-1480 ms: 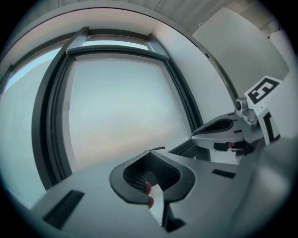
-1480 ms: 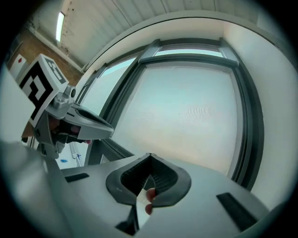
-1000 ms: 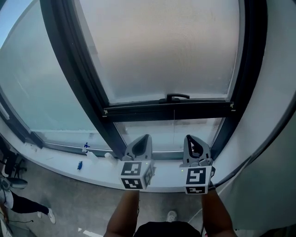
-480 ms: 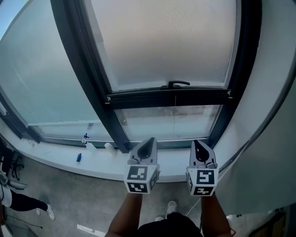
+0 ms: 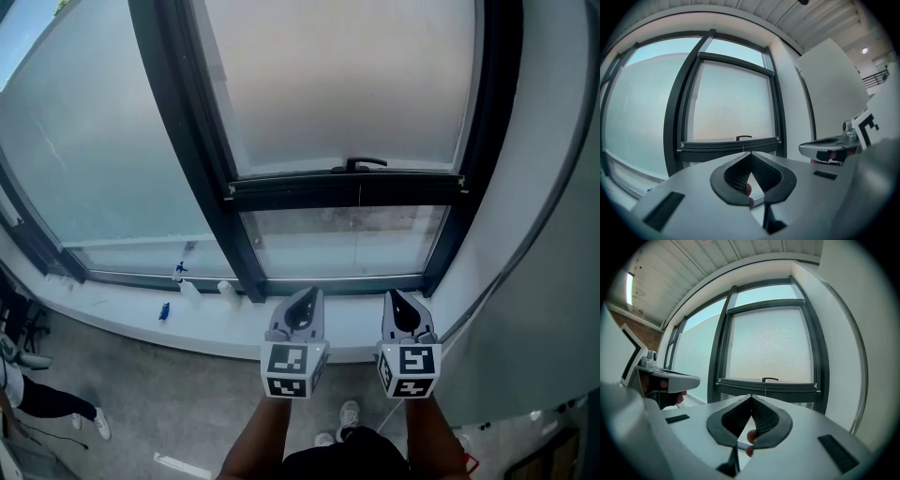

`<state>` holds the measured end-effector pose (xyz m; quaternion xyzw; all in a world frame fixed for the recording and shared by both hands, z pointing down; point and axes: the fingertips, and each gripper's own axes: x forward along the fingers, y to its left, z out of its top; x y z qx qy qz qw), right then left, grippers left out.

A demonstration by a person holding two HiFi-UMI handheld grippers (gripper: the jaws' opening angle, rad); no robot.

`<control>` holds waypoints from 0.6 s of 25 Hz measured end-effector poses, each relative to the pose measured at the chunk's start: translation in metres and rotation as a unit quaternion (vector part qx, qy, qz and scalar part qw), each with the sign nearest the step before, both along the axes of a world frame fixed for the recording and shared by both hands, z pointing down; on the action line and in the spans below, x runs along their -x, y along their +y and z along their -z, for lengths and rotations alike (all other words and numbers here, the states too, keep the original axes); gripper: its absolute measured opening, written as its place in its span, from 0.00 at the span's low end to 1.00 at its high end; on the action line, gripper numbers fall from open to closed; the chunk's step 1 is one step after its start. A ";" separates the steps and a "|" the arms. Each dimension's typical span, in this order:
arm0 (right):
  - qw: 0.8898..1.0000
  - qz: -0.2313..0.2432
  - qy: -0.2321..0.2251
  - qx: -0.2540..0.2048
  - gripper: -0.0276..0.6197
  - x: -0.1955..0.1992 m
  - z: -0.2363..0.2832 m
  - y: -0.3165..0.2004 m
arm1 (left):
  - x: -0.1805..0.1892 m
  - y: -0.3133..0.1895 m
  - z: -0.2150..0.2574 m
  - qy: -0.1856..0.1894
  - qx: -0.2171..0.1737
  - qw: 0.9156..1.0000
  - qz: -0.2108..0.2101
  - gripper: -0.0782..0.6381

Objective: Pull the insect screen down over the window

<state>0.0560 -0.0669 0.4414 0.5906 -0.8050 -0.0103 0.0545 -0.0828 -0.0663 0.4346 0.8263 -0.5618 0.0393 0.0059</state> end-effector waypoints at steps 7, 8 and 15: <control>1.000 -0.008 0.006 -0.008 0.05 0.002 -0.002 0.024 | -0.004 0.021 -0.002 -0.014 -0.007 1.000 -0.002 0.11; 1.000 -0.009 0.003 -0.008 0.05 0.001 -0.003 0.027 | -0.005 0.023 -0.002 -0.021 -0.010 1.000 -0.002 0.11; 1.000 -0.011 0.006 -0.009 0.05 0.005 -0.005 0.032 | -0.001 0.030 -0.005 -0.028 -0.012 1.000 -0.003 0.11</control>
